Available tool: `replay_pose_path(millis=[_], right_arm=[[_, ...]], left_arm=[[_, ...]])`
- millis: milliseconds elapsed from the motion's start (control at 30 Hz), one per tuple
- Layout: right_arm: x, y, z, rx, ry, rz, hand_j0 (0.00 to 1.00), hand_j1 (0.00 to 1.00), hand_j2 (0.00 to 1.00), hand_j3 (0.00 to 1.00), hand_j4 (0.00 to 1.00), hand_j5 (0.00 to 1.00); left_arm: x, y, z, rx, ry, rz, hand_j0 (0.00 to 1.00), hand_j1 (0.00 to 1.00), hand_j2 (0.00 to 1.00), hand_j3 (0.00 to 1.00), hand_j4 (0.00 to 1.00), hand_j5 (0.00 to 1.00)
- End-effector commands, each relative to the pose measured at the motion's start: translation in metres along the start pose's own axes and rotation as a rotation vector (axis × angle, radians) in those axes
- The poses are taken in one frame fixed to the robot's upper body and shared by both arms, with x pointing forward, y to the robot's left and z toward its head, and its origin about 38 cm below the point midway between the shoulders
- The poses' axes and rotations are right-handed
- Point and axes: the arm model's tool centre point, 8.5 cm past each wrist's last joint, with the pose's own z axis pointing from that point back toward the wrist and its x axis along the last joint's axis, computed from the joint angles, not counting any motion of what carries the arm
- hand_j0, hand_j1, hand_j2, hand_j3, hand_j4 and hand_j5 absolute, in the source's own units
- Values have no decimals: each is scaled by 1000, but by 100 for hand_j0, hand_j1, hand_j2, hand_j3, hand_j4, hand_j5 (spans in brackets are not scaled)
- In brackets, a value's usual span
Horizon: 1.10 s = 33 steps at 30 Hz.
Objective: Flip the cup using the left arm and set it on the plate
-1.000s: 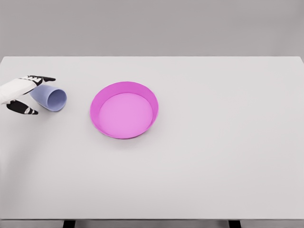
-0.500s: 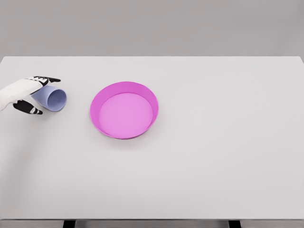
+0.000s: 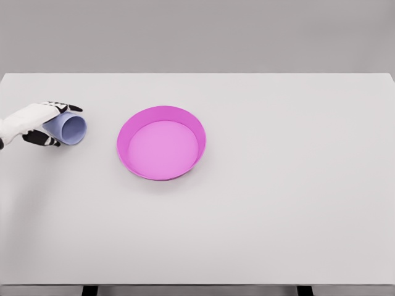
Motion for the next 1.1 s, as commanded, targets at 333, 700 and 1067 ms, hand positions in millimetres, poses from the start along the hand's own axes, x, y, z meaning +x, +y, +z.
replay_pose_path(millis=[333,700,1067], right_arm=[[-1,0,0,0,1,-1,100,100,100,100,100,100],[-1,0,0,0,1,-1,100,100,100,100,100,100],[0,0,0,0,0,-1,100,100,100,100,100,100]], left_arm=[[2,0,-2,11,-5,10,67,67,67,67,67,67],[2,11,2,98,-42,121,60,60,60,60,60,60],[12,6,-10,188,-106,297,54,54,54,54,54,54]])
